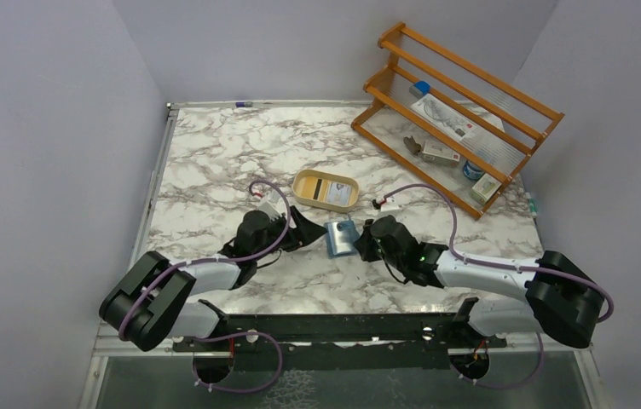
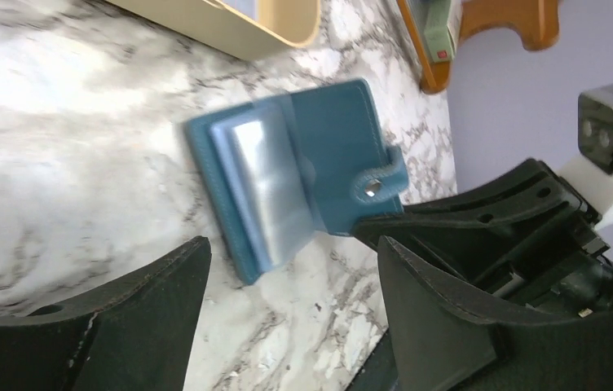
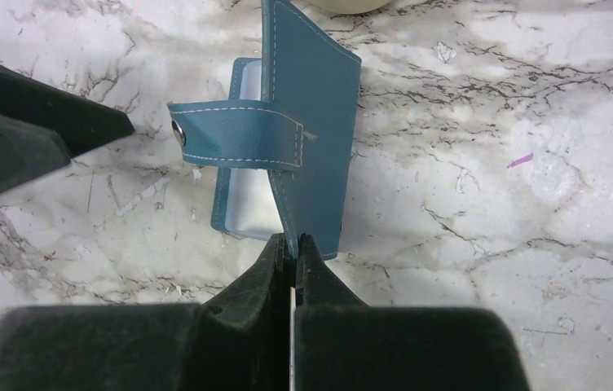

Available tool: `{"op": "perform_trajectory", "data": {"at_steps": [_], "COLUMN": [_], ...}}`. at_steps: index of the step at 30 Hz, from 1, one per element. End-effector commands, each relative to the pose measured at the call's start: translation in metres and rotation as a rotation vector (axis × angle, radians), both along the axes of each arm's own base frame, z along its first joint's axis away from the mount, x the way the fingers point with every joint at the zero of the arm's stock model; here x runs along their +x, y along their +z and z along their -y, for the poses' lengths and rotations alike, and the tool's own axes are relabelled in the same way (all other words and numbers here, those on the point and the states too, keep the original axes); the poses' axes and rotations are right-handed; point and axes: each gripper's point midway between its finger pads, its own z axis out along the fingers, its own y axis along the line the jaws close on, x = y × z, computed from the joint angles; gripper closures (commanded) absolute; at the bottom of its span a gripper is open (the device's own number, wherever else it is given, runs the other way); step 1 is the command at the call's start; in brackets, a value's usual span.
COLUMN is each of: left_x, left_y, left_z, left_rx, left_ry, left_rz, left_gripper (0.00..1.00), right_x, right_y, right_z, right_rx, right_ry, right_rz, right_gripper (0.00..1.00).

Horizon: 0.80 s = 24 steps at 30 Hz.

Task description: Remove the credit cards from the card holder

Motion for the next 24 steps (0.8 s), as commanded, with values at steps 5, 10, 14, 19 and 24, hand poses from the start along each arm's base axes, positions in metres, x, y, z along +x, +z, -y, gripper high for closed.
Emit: {"op": "perform_trajectory", "data": {"at_steps": [5,10,14,19,24], "left_x": [0.013,0.011,0.012,0.010,0.010], "left_y": [0.004,-0.009,-0.003,-0.016,-0.013], "left_z": [-0.029,-0.035,-0.032,-0.021,-0.020], "left_rx": [-0.007,-0.076,-0.176,-0.311,-0.278], "left_ry": [0.083,0.109,0.110,0.090,0.112], "left_rz": [0.112,0.098,0.121,0.026,0.080], "left_gripper": [0.22,0.22,0.22,0.25,0.26], "right_x": [-0.006,-0.005,-0.002,-0.002,-0.007], "right_y": [0.009,0.005,0.008,0.014,0.011], "right_z": [-0.009,-0.016,-0.018,-0.016,-0.003], "right_rx": [0.131,0.146,0.170,0.204,0.225], "right_ry": [0.009,0.021,0.021,0.015,-0.016], "right_rz": [-0.009,-0.022,-0.014,-0.006,-0.009], "right_gripper": [0.99,0.99,0.99,0.99,0.99]}}
